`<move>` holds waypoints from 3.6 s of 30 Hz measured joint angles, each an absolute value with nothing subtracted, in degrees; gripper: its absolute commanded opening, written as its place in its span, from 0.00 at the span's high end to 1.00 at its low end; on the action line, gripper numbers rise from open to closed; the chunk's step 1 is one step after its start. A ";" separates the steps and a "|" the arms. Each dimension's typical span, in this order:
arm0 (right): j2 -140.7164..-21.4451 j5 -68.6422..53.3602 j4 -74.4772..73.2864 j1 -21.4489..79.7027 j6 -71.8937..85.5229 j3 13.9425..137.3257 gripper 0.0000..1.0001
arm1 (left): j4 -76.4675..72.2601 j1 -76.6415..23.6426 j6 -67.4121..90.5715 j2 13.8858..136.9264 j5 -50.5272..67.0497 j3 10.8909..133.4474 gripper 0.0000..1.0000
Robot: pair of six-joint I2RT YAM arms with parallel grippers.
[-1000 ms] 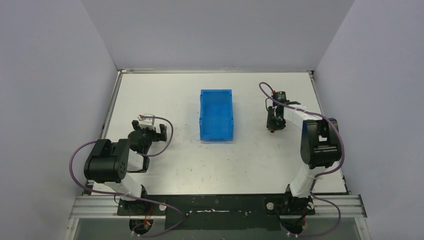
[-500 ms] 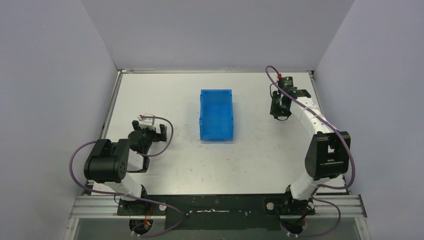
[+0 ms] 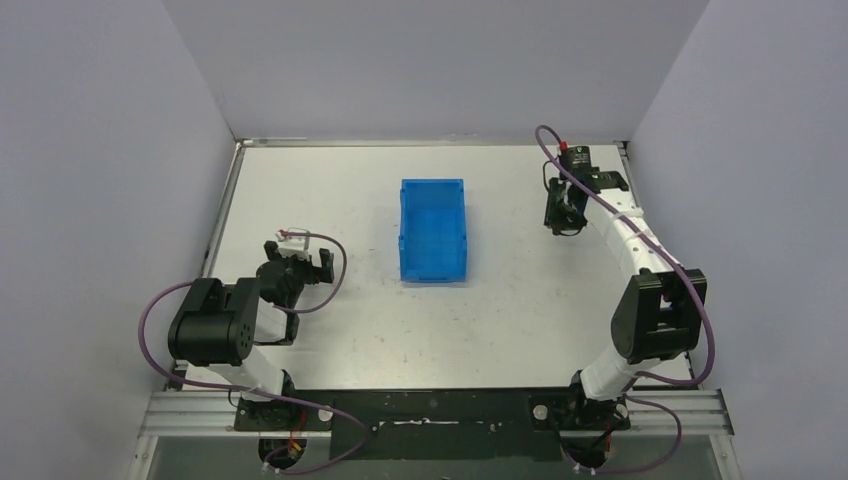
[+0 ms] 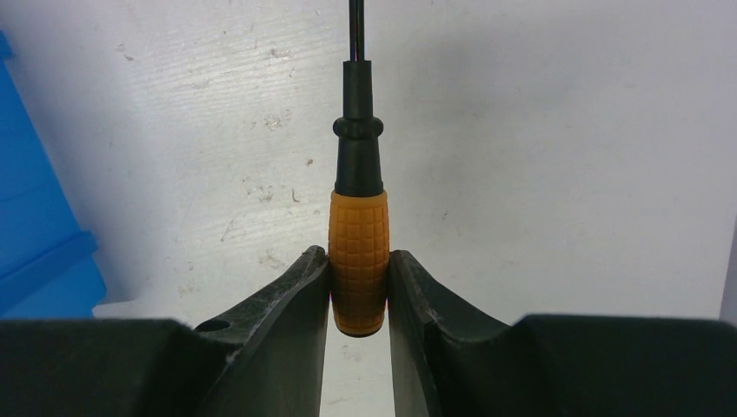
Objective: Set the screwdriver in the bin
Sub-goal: Pick up the screwdriver from the center of the board, then place the screwdriver in the bin.
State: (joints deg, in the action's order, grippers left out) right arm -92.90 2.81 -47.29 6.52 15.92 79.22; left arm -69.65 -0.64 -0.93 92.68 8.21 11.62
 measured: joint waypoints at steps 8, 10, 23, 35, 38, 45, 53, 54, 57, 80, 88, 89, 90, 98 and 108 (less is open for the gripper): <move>-92.03 3.09 -49.54 7.51 16.36 83.40 1.00 | -69.69 -0.64 -0.93 92.68 8.21 11.62 0.03; -92.03 3.25 -50.06 8.14 16.82 84.36 1.00 | -69.69 -0.64 -0.93 92.68 8.21 11.62 0.03; -93.21 7.92 -53.67 23.42 25.36 92.92 1.00 | -70.08 -0.64 -0.93 92.68 8.21 11.62 0.03; -103.33 13.52 -55.42 38.87 36.03 102.54 1.00 | -70.11 -0.64 -0.93 92.68 8.23 11.62 0.03; -105.75 14.28 -55.40 41.63 38.04 104.55 1.00 | -70.11 -0.64 -0.93 92.68 8.21 11.62 0.03; -110.67 14.61 -54.89 44.91 41.12 105.36 1.00 | -70.13 -0.64 -0.95 92.68 8.21 11.62 0.03; -111.24 14.50 -48.42 44.99 43.22 99.13 1.00 | -70.15 -0.64 -0.95 92.68 8.21 11.62 0.03; -111.35 14.41 -48.14 44.99 43.42 98.26 1.00 | -70.15 -0.64 -0.93 92.68 8.21 11.62 0.03; -112.12 14.24 -47.72 44.99 43.88 97.45 1.00 | -70.28 -0.64 -0.93 92.68 8.21 11.62 0.03; -119.07 13.47 -40.34 44.95 44.66 92.12 0.97 | -70.50 -0.64 -0.93 92.68 8.23 11.62 0.03; -119.07 13.45 -39.66 44.95 44.66 91.90 0.68 | -70.50 -0.64 -0.95 92.68 8.23 11.62 0.03; -119.07 13.43 -39.68 44.93 44.66 91.85 0.64 | -70.50 -0.64 -0.93 92.68 8.23 11.62 0.03; -119.07 13.43 -39.68 44.93 44.69 91.83 0.62 | -70.50 -0.64 -0.95 92.68 8.23 11.62 0.03; -119.07 13.45 -39.51 44.93 44.69 91.83 0.58 | -70.50 -0.64 -0.93 92.68 8.23 11.62 0.03; -119.07 13.91 -41.71 44.93 44.51 93.73 0.59 | -70.50 -0.64 -0.95 92.68 8.23 11.62 0.03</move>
